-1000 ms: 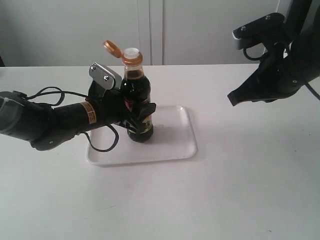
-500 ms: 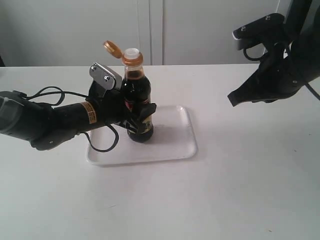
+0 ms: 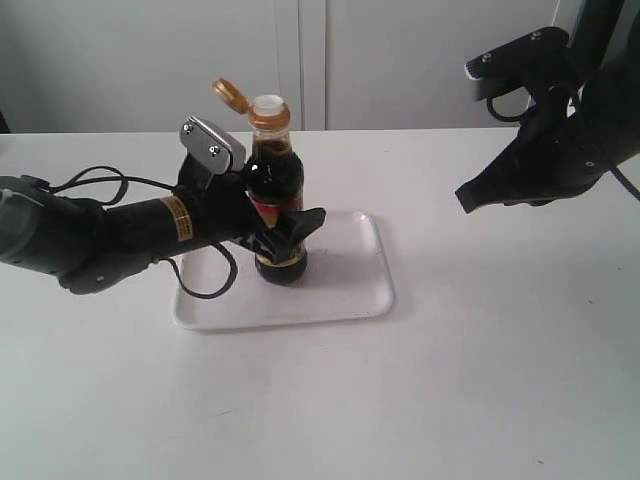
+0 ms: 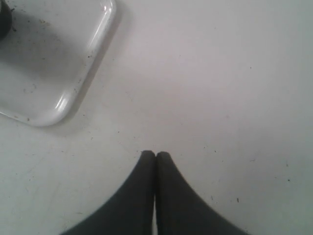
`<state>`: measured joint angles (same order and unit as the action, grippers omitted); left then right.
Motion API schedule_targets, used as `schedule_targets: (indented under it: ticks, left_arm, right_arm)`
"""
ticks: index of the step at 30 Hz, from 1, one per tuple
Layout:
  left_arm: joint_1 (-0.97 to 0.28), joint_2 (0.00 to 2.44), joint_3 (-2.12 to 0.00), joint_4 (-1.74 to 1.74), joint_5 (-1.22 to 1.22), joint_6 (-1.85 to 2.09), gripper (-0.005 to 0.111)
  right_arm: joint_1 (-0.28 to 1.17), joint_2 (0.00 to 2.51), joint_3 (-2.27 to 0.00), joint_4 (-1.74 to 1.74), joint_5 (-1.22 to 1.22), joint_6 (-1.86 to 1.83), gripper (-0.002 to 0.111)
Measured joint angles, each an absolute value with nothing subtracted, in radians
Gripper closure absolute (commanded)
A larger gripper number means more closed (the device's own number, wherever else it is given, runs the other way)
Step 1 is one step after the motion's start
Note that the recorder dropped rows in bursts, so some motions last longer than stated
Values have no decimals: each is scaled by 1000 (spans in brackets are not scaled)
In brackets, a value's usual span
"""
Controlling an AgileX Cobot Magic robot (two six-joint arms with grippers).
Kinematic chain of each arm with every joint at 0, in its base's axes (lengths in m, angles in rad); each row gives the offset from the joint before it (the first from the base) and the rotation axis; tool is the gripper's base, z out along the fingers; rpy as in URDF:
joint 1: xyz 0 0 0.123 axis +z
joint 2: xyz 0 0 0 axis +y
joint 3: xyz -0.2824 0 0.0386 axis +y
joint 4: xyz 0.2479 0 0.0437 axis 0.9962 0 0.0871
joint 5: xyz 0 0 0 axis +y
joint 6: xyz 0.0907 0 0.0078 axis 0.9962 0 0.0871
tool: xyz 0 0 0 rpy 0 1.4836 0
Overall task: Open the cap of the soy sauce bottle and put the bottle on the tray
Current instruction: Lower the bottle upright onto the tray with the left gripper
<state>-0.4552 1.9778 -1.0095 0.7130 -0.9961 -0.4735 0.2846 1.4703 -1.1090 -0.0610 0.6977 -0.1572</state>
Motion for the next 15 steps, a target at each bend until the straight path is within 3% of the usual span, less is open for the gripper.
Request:
schedule_targets:
  ticks: [15]
  left_arm:
    - [-455,1866,-1010,800,-913,-473,6]
  right_arm:
    - [285,1470,-1109,-58,699,-157,108]
